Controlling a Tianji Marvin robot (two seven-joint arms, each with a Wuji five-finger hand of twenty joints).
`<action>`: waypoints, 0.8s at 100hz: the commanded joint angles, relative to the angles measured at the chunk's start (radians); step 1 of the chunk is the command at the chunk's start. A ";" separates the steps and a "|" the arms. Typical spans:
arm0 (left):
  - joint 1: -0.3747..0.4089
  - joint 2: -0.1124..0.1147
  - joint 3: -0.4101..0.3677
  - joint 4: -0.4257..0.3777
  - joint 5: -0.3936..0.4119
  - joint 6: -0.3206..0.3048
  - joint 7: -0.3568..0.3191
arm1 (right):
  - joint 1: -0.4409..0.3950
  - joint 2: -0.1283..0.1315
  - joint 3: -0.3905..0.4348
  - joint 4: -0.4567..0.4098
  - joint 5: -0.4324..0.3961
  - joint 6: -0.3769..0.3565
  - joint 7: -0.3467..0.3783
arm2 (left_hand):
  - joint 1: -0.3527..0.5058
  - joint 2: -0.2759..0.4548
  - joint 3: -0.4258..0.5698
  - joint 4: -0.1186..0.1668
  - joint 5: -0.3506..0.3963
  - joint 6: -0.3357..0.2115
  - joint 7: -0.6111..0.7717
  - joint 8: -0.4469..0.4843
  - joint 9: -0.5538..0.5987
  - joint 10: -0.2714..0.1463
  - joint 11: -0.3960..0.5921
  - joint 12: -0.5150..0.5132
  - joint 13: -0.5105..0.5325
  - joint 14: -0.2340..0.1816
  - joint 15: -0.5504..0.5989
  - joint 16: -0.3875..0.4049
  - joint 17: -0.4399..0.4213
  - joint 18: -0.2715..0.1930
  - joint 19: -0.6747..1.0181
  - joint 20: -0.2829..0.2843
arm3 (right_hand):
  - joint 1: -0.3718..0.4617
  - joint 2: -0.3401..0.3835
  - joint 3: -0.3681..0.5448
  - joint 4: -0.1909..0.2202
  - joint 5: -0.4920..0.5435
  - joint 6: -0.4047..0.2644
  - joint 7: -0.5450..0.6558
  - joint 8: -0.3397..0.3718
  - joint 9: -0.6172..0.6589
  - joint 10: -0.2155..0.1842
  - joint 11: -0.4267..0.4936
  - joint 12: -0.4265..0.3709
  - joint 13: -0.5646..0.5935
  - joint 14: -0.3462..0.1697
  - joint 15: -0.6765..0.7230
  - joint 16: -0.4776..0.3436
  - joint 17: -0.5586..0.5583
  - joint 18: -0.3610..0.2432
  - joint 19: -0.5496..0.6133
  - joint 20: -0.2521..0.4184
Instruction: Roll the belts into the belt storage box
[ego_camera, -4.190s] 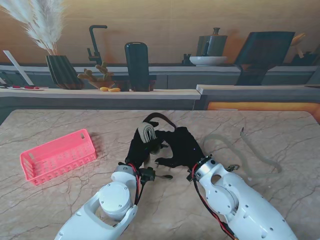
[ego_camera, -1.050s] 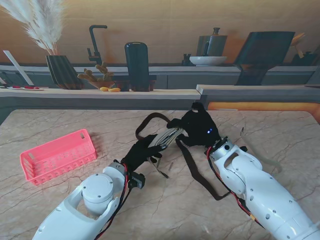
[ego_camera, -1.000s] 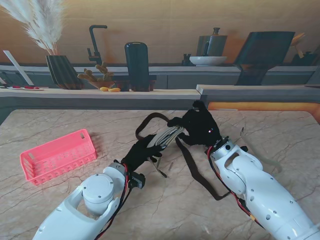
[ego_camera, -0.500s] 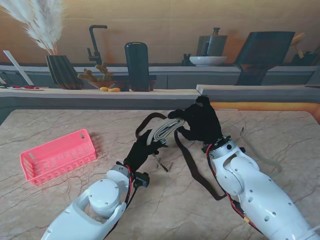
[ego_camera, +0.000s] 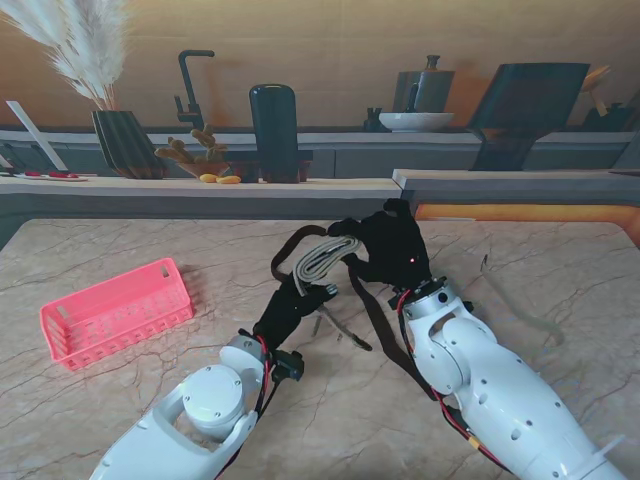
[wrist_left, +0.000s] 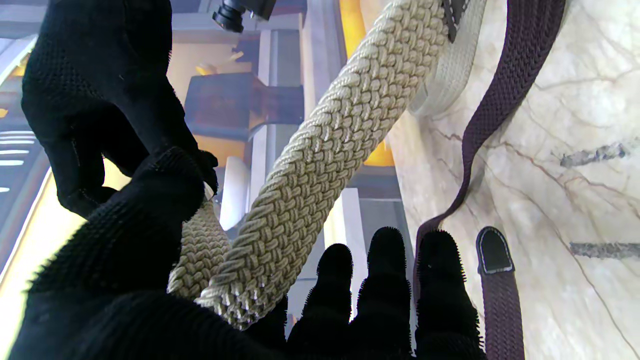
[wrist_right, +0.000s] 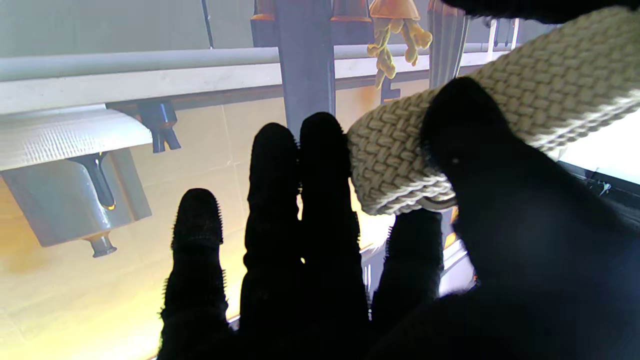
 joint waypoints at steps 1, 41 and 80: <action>0.000 -0.024 0.009 0.012 0.013 -0.016 0.047 | 0.000 -0.017 -0.016 0.007 0.012 -0.003 0.004 | -0.058 -0.031 0.004 0.007 -0.023 -0.053 -0.056 -0.034 -0.041 -0.037 -0.011 -0.031 -0.028 -0.041 -0.009 -0.015 -0.014 -0.057 -0.012 -0.017 | 0.056 0.148 0.040 0.048 0.156 0.052 0.366 0.077 -0.013 -0.003 0.036 -0.005 0.020 -0.016 0.034 0.020 -0.006 0.016 0.026 -0.018; -0.014 -0.056 0.025 0.036 0.058 -0.049 0.166 | 0.014 -0.040 -0.109 0.060 0.119 -0.068 0.072 | -0.091 -0.007 0.013 -0.001 -0.029 -0.073 -0.170 -0.088 -0.081 -0.057 0.025 -0.038 -0.050 -0.070 0.011 -0.026 -0.025 -0.103 -0.009 -0.021 | 0.050 0.146 0.040 0.048 0.158 0.049 0.367 0.082 -0.009 -0.003 0.052 -0.007 0.029 -0.011 0.060 0.027 -0.009 0.025 0.031 -0.021; -0.029 -0.078 0.038 0.057 0.105 -0.061 0.248 | 0.029 -0.065 -0.178 0.097 0.215 -0.119 0.119 | -0.017 0.020 0.049 0.006 -0.024 -0.078 -0.173 -0.061 -0.040 -0.089 0.071 -0.026 -0.008 -0.091 0.054 -0.021 0.008 -0.107 0.041 0.001 | 0.036 0.156 0.038 0.047 0.150 0.028 0.356 0.093 -0.015 -0.010 0.060 -0.009 0.028 -0.021 0.062 0.026 -0.009 0.029 0.030 -0.022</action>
